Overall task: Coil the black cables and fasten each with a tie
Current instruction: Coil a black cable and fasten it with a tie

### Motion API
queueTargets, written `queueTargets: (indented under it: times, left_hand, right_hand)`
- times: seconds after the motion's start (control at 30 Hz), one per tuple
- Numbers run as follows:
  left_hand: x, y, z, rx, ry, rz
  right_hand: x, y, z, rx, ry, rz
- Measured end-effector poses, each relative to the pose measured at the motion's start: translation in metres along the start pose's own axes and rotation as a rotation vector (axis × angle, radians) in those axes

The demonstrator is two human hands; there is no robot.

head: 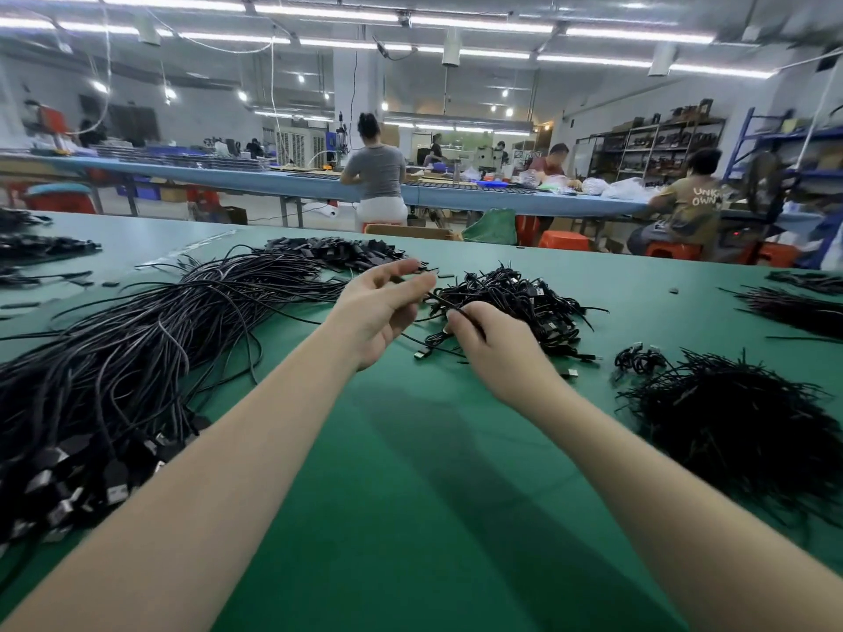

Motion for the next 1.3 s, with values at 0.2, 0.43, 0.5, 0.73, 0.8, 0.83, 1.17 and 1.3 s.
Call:
queueTargets:
  times: [0.2, 0.43, 0.5, 0.73, 0.8, 0.83, 1.17, 1.3]
  left_hand:
    - [-0.007, -0.016, -0.013, 0.365, 0.157, -0.309]
    - [-0.013, -0.028, -0.005, 0.433, 0.119, -0.33]
    - [-0.013, -0.027, 0.006, 0.267, 0.106, -0.265]
    - [-0.028, 0.001, 0.049, -0.062, 0.186, -0.591]
    - [-0.038, 0.003, 0.042, 0.358, 0.219, -0.8]
    - [-0.041, 0.002, 0.034, 0.552, 0.284, -0.874]
    - [-0.021, -0.016, 0.048, 0.039, 0.033, -0.334]
    - [-0.038, -0.009, 0.071, -0.102, -0.017, -0.599]
  right_hand:
    - [-0.017, -0.02, -0.001, 0.41, 0.018, 0.066]
    - [-0.022, -0.029, 0.01, 0.578, -0.075, -0.039]
    - [-0.027, -0.036, 0.014, 0.642, -0.148, -0.195]
    - [-0.029, -0.016, 0.026, 0.689, -0.467, -0.326]
    - [-0.022, 0.0, 0.021, 0.684, -0.452, -0.202]
    - [-0.018, 0.007, 0.017, 0.685, -0.433, -0.154]
    - [-0.028, -0.013, -0.002, 0.926, -0.374, -0.531]
    - [-0.033, -0.014, 0.02, 0.625, -0.442, -0.471]
Point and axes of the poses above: each hand's wrist, its own x-axis towards the middle knuckle, its own y-axis out of the back of the hand, z = x × y, the point moved 3 cm from there along x, towards the middle knuckle, and after that the axes turned 14 degrees about x, right-handed, at the moved point
